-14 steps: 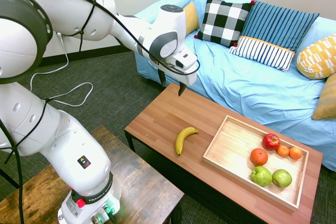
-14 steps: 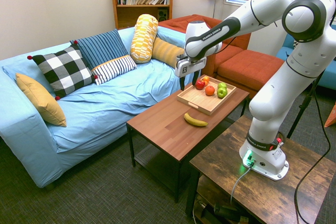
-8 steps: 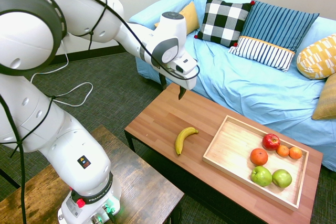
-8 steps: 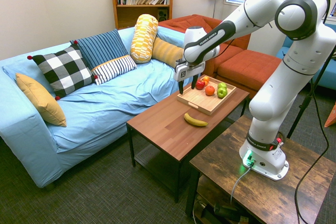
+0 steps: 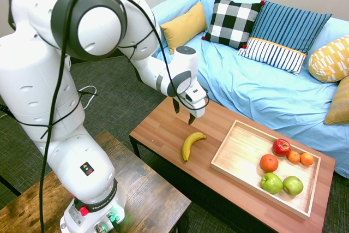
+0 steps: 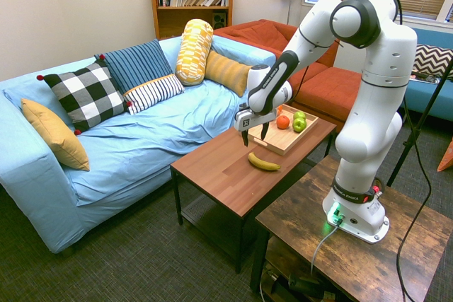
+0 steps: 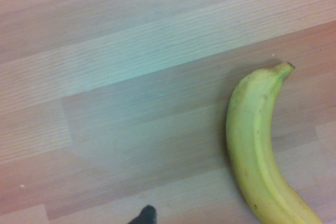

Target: Put banana in the tray

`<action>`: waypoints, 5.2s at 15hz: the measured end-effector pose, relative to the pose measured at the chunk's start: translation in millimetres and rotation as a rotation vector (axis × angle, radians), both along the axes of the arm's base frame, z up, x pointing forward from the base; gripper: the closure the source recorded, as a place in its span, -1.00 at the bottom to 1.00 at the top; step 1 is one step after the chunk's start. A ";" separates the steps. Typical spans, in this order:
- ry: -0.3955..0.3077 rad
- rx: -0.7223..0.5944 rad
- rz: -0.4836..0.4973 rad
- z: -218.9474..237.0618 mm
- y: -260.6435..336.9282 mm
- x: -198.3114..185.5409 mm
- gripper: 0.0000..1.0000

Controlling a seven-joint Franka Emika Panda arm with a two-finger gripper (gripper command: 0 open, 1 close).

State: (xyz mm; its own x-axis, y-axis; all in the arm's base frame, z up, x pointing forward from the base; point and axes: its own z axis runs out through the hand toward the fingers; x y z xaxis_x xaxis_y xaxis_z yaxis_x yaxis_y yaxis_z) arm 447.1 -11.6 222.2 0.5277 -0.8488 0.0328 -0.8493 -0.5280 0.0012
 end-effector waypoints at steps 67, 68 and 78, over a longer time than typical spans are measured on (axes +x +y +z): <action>-0.068 0.007 -0.184 -40.3 -253.5 156.1 1.00; -0.062 0.012 -0.187 -47.9 -252.5 157.2 1.00; -0.005 0.047 -0.212 -119.4 -255.7 145.9 1.00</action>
